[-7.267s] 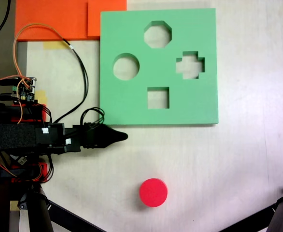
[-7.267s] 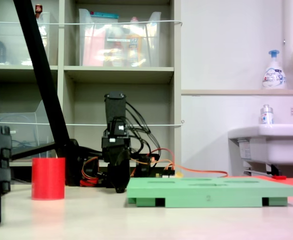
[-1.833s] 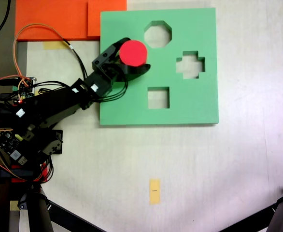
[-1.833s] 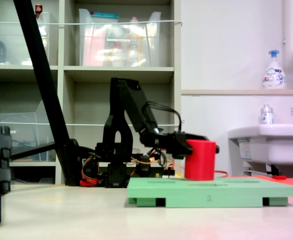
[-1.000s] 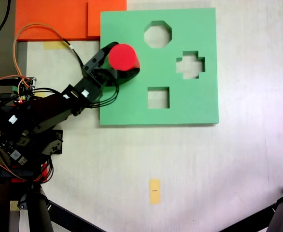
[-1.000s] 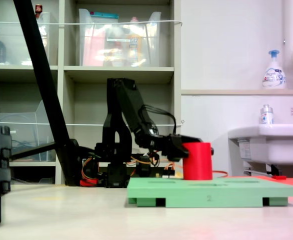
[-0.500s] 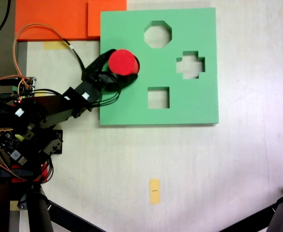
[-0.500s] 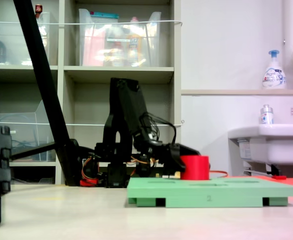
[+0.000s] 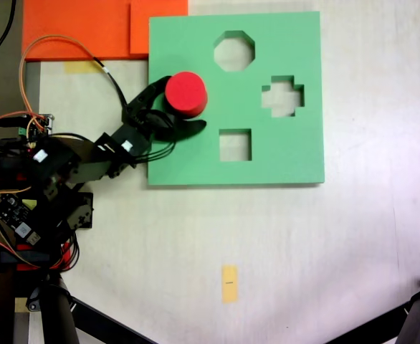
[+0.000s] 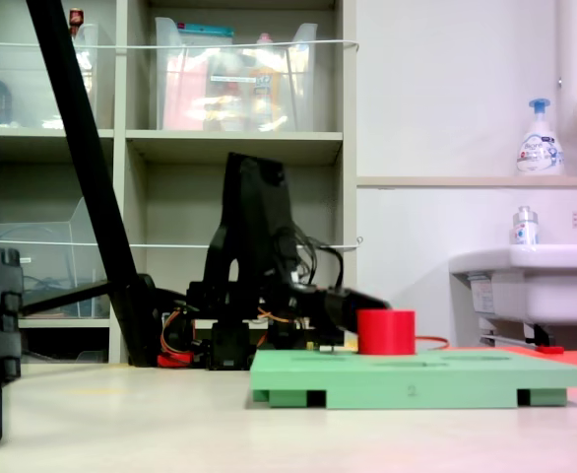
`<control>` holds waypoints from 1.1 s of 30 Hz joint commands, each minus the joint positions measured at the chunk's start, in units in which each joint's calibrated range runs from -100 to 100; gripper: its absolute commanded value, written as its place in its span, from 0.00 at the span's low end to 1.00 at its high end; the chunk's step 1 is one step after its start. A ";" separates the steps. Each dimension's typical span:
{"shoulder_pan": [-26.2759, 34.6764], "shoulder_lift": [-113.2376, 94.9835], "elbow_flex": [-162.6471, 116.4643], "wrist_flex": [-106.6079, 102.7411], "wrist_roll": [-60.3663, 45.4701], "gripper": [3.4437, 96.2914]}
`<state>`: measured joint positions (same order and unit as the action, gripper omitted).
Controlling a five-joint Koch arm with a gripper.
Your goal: Put the cylinder block into the corresponding hole
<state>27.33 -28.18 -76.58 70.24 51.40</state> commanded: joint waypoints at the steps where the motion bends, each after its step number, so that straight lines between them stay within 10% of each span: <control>1: 0.15 -12.18 -1.09 -5.39 -0.29 0.70; 11: -3.03 -70.42 4.80 -44.29 -5.18 0.62; 24: -20.17 -70.98 22.44 -64.61 -37.26 0.47; 33: -20.76 -71.82 -5.57 -65.95 -46.20 0.47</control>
<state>6.57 -99.18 -82.95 3.57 6.08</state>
